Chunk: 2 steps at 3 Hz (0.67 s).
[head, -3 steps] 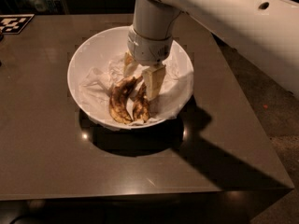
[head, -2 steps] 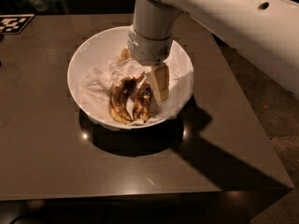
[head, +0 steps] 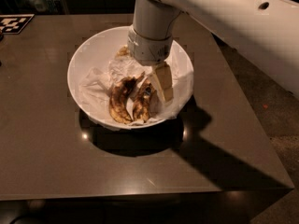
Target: Pick banana from white bowl
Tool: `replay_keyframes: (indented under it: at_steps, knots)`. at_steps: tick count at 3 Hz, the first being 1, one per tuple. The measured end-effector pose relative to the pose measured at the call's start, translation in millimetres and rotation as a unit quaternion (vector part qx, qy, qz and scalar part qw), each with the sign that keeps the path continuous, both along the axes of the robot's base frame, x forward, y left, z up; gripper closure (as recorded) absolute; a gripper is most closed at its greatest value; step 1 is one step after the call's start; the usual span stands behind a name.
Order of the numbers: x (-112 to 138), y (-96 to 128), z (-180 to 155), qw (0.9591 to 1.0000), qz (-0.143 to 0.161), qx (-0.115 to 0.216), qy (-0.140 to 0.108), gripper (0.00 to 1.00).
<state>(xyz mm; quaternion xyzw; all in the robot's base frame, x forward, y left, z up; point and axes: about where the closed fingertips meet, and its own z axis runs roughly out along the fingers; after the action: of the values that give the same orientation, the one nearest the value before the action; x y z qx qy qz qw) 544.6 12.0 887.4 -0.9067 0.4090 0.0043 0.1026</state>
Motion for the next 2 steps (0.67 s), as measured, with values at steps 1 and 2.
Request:
replay_keyframes:
  at_steps: [1, 2]
  knots:
    - [-1.1, -2.5, 1.1, 0.9997, 0.018, -0.013, -0.004, 0.0]
    - [-2.3, -2.7, 3.3, 0.9985, 0.043, -0.033, -0.003, 0.0]
